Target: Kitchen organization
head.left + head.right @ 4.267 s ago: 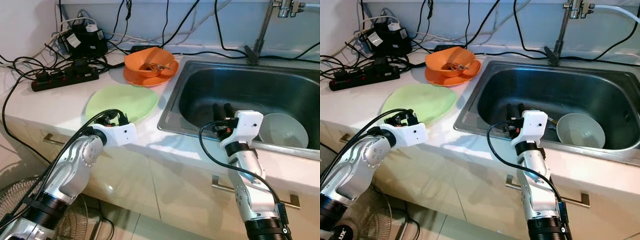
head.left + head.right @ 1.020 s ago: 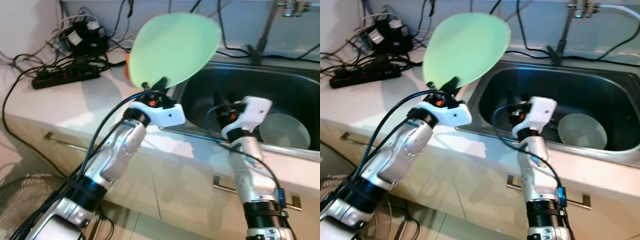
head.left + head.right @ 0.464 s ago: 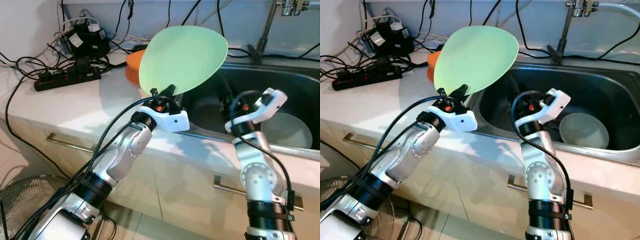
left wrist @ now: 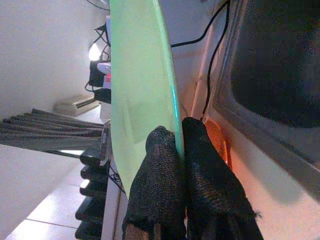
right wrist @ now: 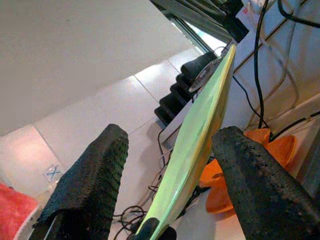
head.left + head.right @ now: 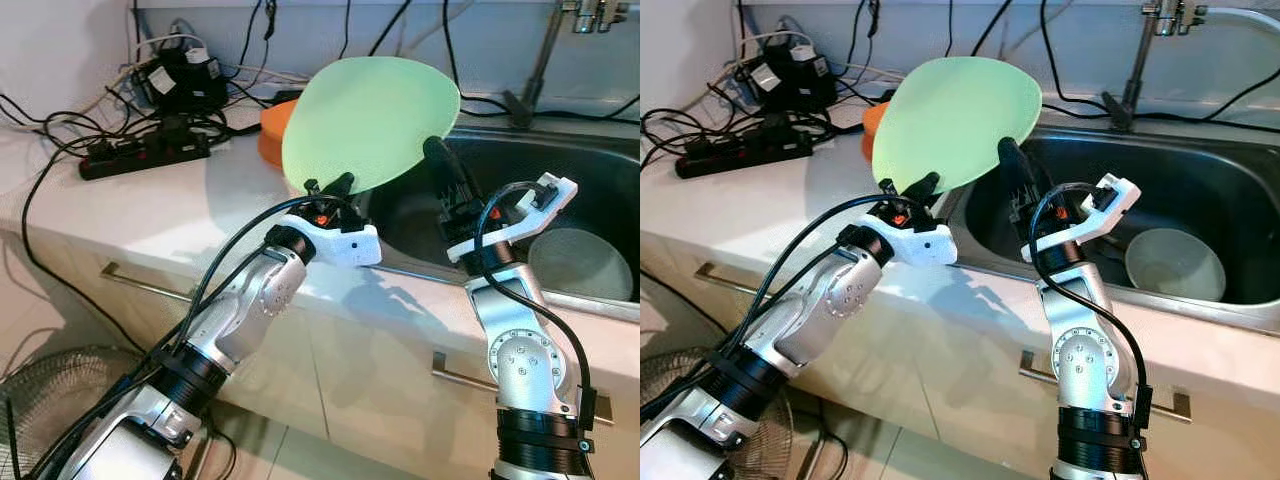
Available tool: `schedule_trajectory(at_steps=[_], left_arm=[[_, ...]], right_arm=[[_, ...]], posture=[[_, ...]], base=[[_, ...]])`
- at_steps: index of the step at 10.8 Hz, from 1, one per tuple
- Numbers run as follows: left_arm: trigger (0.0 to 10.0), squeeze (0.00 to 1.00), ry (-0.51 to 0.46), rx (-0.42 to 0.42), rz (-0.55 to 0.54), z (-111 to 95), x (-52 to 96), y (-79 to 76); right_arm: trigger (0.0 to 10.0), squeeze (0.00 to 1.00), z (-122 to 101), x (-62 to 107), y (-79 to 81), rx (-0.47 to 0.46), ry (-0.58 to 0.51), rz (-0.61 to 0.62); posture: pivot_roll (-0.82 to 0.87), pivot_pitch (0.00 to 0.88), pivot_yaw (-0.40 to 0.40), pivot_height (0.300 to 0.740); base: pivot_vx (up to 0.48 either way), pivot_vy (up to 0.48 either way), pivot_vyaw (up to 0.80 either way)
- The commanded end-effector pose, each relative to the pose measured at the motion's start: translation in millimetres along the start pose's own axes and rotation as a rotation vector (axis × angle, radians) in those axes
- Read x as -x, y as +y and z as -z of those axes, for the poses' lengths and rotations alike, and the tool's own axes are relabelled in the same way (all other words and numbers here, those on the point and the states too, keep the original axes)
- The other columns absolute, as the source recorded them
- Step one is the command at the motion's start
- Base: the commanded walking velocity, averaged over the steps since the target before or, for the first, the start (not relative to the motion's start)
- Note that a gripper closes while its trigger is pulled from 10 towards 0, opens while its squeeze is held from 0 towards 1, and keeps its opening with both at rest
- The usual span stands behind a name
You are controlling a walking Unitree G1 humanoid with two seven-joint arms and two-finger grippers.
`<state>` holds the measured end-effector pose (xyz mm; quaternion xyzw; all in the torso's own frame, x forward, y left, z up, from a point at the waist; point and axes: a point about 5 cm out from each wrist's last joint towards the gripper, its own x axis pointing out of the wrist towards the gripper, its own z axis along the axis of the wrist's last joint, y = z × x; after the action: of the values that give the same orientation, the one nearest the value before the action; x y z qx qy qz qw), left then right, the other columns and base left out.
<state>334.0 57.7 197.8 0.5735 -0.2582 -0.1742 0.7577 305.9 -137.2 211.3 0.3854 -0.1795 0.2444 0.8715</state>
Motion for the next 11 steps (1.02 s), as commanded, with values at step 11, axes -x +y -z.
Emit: schedule_trajectory(at_steps=[11], left_arm=[[10.0,0.00,-0.098,-0.006,0.025,-14.7,1.2,1.0]], right_arm=[[10.0,0.00,11.3,-5.4,-31.7,0.027,0.032,0.243]], posture=[[0.07,0.016,0.117,0.740]], base=[[0.000,0.000,0.00]])
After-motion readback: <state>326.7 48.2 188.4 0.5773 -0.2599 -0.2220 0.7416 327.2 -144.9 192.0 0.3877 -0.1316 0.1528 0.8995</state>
